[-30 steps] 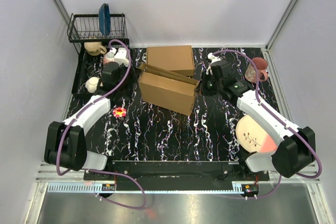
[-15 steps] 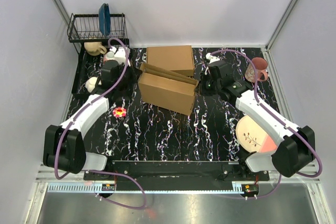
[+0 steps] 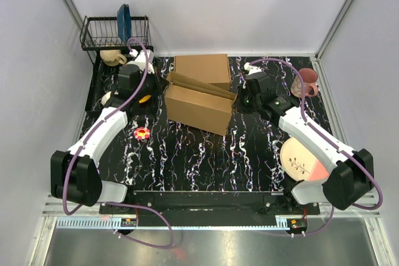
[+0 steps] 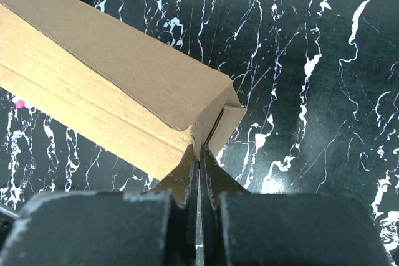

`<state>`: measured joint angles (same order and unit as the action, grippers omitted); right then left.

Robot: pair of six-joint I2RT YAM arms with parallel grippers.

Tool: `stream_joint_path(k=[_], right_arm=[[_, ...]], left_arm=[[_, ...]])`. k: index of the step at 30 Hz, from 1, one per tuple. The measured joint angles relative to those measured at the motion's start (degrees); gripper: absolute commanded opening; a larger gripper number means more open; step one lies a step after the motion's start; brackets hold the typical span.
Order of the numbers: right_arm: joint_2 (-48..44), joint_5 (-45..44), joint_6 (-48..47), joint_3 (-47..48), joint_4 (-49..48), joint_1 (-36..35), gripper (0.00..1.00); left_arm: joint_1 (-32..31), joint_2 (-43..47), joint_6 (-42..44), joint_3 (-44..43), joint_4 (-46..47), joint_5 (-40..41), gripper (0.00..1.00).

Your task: Fold the paper box

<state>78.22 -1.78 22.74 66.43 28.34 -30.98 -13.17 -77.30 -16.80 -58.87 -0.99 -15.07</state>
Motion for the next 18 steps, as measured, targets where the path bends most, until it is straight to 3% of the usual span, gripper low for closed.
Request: stream_joint_path(k=[18], right_arm=[[0.11,-9.53,-1.95,0.66,1.31,-1.64,0.0]], left_arm=[[0.46,-0.35,-3.45,-6.73,-8.74,-6.64,0.0]])
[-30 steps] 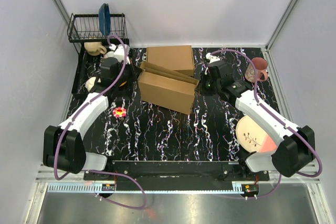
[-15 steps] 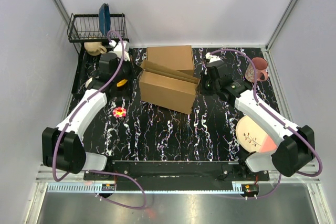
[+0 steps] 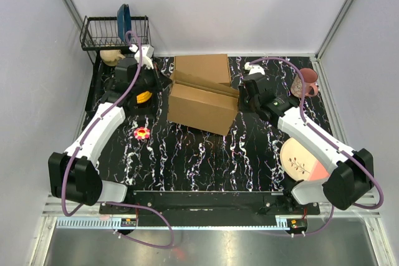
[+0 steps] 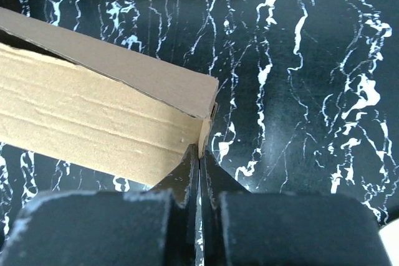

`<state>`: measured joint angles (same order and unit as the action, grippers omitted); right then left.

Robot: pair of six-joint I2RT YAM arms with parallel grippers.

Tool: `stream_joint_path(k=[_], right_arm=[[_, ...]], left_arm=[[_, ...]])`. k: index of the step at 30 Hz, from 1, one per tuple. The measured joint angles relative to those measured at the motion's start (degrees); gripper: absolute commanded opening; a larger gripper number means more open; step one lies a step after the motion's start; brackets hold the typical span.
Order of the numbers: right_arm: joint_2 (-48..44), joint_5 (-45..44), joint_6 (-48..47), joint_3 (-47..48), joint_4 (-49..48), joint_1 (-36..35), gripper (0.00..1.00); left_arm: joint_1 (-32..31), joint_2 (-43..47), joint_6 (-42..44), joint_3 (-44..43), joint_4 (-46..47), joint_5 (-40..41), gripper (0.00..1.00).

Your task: Fold the paper box

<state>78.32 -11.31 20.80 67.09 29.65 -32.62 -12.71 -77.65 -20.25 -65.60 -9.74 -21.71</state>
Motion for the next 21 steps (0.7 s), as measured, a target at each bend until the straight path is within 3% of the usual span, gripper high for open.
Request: stream_joint_path(k=[7,21], right_arm=[[-0.04,-3.48,-0.5,0.0,0.22,-0.46,0.0],[-0.55,-3.54,-0.5,0.0,0.79,-1.42,0.0]], left_arm=[[0.04,0.31,-3.19,0.57,1.53,-2.54,0.0],[0.28,7.32,-7.74,14.1,12.83,-0.48,0.0]])
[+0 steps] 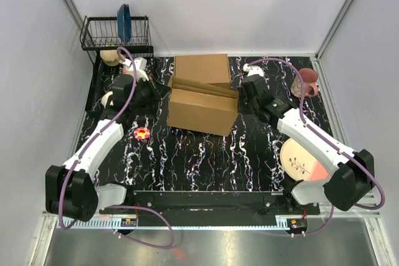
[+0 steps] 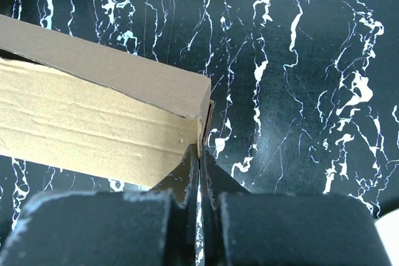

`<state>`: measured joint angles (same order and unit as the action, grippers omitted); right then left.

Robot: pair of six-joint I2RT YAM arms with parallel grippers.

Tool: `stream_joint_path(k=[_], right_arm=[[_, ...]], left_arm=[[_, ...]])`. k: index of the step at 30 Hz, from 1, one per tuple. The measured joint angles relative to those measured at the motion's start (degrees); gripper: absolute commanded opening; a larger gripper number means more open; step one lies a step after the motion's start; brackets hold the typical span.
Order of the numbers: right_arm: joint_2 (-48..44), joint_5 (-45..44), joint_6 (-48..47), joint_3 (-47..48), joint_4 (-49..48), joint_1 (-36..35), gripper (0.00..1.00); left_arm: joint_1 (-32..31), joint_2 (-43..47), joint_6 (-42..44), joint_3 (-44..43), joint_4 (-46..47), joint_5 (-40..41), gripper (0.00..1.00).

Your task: Fold the paper box

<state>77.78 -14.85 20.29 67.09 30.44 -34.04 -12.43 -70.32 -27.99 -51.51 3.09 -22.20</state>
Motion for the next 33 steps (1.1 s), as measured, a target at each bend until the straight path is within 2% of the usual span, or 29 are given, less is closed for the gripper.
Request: stream_joint_path(k=[16,27,33], right_arm=[[-2.03,0.7,0.26,0.26,5.07,-0.09,0.0],[-2.03,-1.57,-1.18,3.15,11.15,-0.09,0.0],[-2.03,-2.19,-1.25,2.75,10.99,-0.09,0.0]], left_arm=[[-3.32,2.08,-2.08,3.91,5.6,4.0,0.0],[-5.7,2.03,-2.6,7.41,4.04,4.81,0.0],[-6.19,2.03,-2.69,7.37,3.85,4.92,0.0]])
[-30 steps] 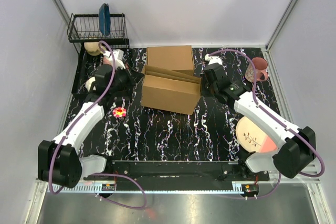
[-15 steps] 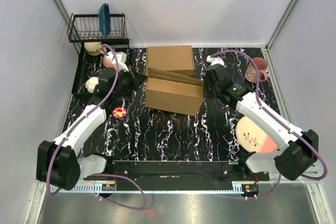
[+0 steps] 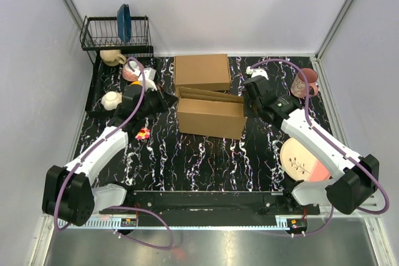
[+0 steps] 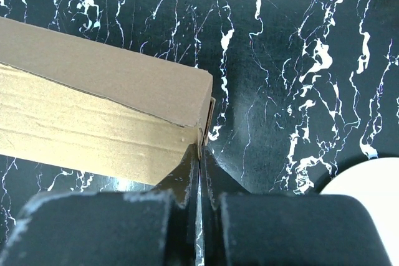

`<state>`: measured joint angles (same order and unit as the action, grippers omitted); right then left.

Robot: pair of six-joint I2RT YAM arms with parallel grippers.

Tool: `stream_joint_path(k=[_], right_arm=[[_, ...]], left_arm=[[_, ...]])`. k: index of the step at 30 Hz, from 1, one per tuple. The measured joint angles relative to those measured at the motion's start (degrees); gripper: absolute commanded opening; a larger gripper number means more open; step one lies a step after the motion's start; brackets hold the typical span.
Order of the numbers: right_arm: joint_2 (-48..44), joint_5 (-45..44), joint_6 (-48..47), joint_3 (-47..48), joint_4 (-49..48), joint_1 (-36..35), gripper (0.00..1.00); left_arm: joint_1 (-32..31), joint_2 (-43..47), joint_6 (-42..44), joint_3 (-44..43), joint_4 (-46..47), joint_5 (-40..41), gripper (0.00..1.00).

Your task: Fold the paper box

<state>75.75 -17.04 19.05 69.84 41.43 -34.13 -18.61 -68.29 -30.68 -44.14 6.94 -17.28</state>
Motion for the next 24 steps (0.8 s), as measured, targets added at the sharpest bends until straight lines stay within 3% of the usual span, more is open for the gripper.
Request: stream_joint_path(k=[24], right_arm=[[-1.46,-2.82,-0.35,-2.43,-2.23,0.0,0.0]], left_arm=[[-0.2,-1.2,-6.71,-3.82,-3.39,-1.9,0.0]])
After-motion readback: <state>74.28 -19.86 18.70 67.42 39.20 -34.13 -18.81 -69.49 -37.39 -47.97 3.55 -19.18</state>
